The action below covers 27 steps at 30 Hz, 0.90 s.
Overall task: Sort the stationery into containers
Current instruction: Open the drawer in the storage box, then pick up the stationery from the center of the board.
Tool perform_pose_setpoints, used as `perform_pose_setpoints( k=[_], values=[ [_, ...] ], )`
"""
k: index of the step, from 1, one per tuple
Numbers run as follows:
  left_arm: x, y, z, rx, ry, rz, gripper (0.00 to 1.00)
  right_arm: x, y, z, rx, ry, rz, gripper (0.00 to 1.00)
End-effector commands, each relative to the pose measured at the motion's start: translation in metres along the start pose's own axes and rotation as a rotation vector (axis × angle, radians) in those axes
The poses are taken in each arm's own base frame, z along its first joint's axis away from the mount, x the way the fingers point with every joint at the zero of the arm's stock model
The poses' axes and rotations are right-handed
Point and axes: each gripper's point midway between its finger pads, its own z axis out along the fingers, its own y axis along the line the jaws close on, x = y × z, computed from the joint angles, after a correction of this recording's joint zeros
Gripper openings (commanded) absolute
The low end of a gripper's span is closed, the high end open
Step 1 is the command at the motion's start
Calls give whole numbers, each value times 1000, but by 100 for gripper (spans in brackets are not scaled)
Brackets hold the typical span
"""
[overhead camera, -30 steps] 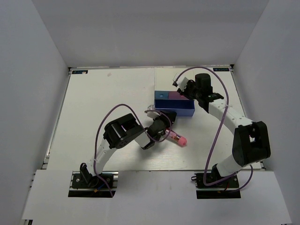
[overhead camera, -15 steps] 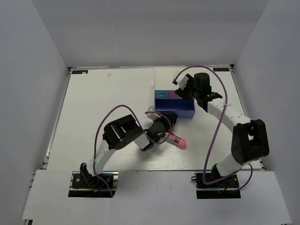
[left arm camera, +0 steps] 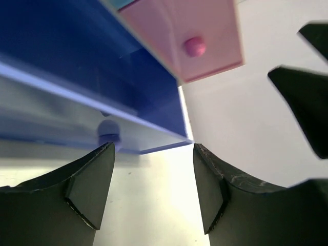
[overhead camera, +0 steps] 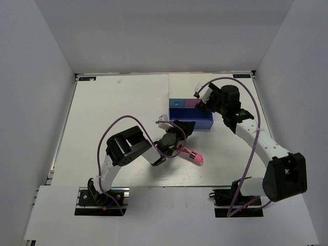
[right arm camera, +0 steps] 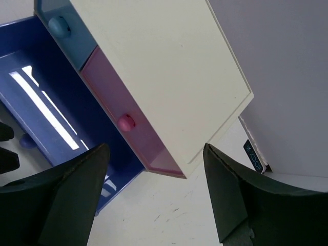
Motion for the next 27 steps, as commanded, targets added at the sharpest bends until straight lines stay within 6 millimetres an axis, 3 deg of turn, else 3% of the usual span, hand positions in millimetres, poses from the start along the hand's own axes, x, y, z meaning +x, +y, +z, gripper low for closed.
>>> perform_pose_setpoints(
  k=[1,4,5,8,9,10,12,13,14,15,16,17,18,19,20,22,27],
  values=[
    [-25,-42,-6,84,-53,-29,72,-9,1,-16,-3,-34,1,79],
    [-31,-43,-14,86,-55,-8,70,-15,1,-32,13,-55,2,73],
    [-38,-54,-18,112,-59,-9,68,-12,8,-36,-6,-51,11,71],
    [-43,-42,-42,100,-28,56,55,-24,15,-60,-33,-80,7,51],
    [-57,-58,-50,131,-47,52,46,-26,17,-65,-45,-88,11,41],
    [-61,-60,-57,130,-36,69,39,-32,18,-73,-52,-110,15,27],
    [-61,-47,-73,77,18,150,22,-30,33,-84,-113,-92,37,10],
    [-78,-75,-81,120,9,144,9,-32,48,-89,-180,-105,68,4],
    [-79,-85,-86,133,43,181,5,-35,54,-94,-202,-115,84,4],
    [-71,-71,-92,55,121,266,3,-32,64,-97,-243,-99,120,11],
    [-77,-83,-95,71,148,312,3,-38,86,-102,-355,-137,141,35],
    [-101,-122,-101,146,116,391,3,-38,94,-103,-391,-134,175,47],
    [-102,-114,-108,108,173,474,7,-37,108,-106,-460,-127,202,59],
    [-112,-134,-113,138,179,510,25,-36,115,-105,-500,-122,227,82],
    [-123,-140,-119,132,171,560,42,-35,119,-102,-527,-109,247,89],
    [-152,-146,-136,115,154,768,74,-30,133,-99,-598,-55,289,90],
    [-191,-131,-160,21,100,951,88,-17,156,-89,-637,34,302,90]
  ],
)
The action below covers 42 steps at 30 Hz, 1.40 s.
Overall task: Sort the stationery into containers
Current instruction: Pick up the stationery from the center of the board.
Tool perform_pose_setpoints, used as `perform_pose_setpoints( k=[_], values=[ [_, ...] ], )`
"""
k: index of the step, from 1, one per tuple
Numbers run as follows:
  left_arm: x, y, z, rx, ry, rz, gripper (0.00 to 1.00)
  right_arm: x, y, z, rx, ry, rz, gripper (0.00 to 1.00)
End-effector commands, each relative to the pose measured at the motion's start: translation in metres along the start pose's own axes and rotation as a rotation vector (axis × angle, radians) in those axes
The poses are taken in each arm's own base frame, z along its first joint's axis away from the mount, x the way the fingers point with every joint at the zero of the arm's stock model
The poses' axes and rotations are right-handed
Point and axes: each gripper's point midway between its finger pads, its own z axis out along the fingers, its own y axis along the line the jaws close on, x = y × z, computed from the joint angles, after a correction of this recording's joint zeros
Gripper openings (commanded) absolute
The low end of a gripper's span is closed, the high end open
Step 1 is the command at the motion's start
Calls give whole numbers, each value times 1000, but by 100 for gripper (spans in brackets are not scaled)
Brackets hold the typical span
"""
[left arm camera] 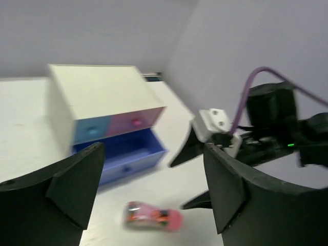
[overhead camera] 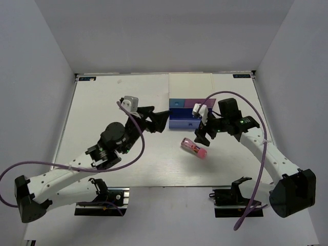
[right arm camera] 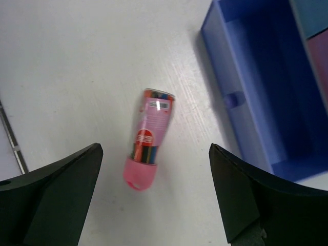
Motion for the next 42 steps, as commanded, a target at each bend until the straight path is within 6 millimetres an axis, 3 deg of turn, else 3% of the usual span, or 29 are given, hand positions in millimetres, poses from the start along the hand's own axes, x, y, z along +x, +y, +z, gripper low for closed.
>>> perform_pose_setpoints(
  k=[1,3,4,6,7,13,15,19,23,27,37,39,42],
  values=[
    [38,57,-24,-156,183,316,89,1,17,7,-45,38,53,90],
    [46,64,-28,-160,208,353,90,15,16,18,-33,91,78,89],
    [40,59,-28,-149,207,350,90,20,20,24,-32,123,96,88],
    [49,58,-27,-148,288,379,93,31,15,34,-3,161,106,88],
    [39,54,-24,-142,285,404,93,31,18,43,-3,170,108,88],
    [49,88,-48,-222,299,525,97,55,11,69,52,281,117,88],
    [37,83,-55,-188,263,510,97,61,1,75,109,298,104,88],
    [35,81,-62,-159,240,494,97,74,-7,86,158,352,86,88],
    [38,78,-63,-133,236,486,97,87,1,93,124,397,84,84],
    [57,77,-57,-114,293,493,97,91,17,97,44,405,58,80],
    [63,72,-58,-70,317,499,97,112,38,101,-55,465,8,59],
    [67,74,-59,-72,326,502,97,112,41,102,-74,475,1,46],
    [68,72,-59,-63,328,500,97,98,41,99,-78,443,-23,26]
  ],
)
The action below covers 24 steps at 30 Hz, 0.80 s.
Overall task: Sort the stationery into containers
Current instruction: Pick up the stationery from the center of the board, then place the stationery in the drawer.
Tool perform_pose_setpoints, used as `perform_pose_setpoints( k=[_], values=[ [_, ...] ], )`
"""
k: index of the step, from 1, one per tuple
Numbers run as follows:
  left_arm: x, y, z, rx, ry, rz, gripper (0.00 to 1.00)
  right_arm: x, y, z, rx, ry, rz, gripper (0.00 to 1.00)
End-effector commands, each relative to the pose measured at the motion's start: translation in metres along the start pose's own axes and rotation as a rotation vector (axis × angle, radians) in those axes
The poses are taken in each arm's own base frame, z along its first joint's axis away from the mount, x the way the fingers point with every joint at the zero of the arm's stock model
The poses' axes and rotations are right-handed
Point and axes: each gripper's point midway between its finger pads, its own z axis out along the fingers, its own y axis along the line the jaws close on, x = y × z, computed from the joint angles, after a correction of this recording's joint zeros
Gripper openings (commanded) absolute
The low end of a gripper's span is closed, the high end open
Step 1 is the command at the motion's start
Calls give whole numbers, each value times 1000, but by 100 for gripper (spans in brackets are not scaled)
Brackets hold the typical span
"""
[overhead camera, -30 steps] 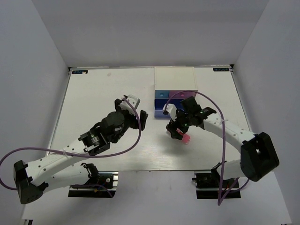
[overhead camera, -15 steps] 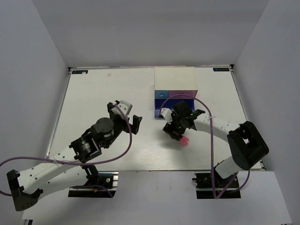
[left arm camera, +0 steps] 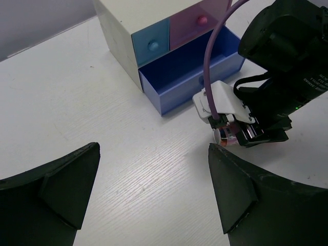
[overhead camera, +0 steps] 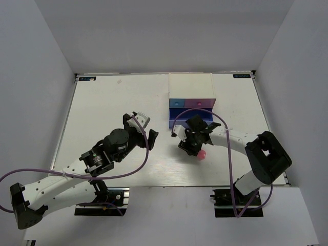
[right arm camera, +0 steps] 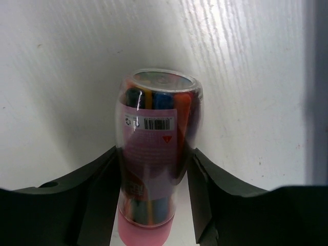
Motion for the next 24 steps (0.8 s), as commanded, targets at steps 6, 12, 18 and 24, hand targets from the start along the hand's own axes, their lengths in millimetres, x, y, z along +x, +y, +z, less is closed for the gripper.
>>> perform_pose_setpoints(
  k=[6,12,18,24],
  values=[
    [-6,-3,-4,33,-27,7,97,-72,3,-80,24,-271,-188,18],
    [-4,-6,-2,42,-19,10,97,-96,-46,-128,309,-284,-317,16],
    [1,-5,1,33,-10,22,97,-116,-87,-129,465,-227,-510,13],
    [-2,-2,-1,24,-19,28,97,-132,-125,-119,591,-169,-546,13]
  ],
)
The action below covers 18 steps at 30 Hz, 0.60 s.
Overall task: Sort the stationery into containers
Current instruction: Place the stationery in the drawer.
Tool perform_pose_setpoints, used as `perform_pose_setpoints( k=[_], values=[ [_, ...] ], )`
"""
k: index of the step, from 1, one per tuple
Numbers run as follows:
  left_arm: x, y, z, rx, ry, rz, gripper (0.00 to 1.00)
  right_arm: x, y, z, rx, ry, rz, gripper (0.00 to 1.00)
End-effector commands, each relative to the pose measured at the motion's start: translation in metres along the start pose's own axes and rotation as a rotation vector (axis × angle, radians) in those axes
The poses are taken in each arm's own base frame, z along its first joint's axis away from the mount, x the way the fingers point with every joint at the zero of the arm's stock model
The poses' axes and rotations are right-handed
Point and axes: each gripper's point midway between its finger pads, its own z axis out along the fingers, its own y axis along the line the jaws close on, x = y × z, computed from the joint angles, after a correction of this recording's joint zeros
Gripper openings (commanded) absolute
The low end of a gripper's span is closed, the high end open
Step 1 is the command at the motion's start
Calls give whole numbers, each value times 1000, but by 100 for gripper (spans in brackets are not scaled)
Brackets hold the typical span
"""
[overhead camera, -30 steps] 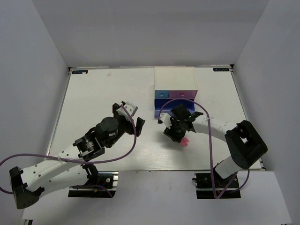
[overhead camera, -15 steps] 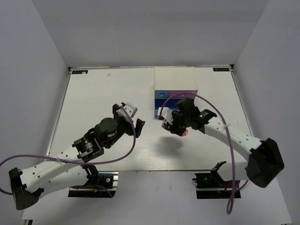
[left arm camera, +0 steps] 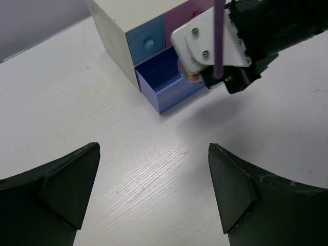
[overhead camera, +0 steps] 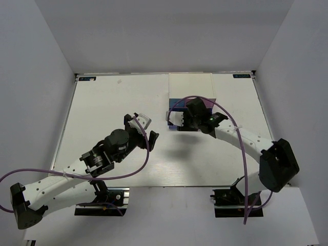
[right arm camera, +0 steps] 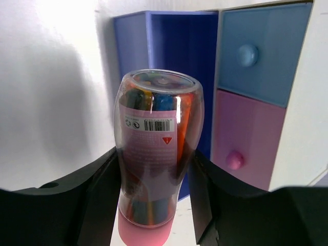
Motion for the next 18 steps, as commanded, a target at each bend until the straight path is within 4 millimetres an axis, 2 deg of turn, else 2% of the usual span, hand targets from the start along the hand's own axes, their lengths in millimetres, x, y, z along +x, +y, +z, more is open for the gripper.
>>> perform_pose_setpoints(
  k=[1,2,5,10,13,18],
  values=[
    [-6,3,-2,-6,-24,7,97,-21,-63,-4,205,-12,-88,13],
    [-8,3,-3,-6,-32,4,97,-15,-63,4,198,19,-101,14],
    [-11,4,-5,-6,-42,0,97,-14,-68,9,217,38,-124,17],
    [-9,4,-7,-6,-42,0,97,0,-68,28,220,109,-149,29],
    [-9,4,-7,-6,-42,0,97,1,-67,31,216,113,-142,39],
    [-9,3,-7,4,-42,0,97,2,-64,30,214,111,-120,51]
  ],
)
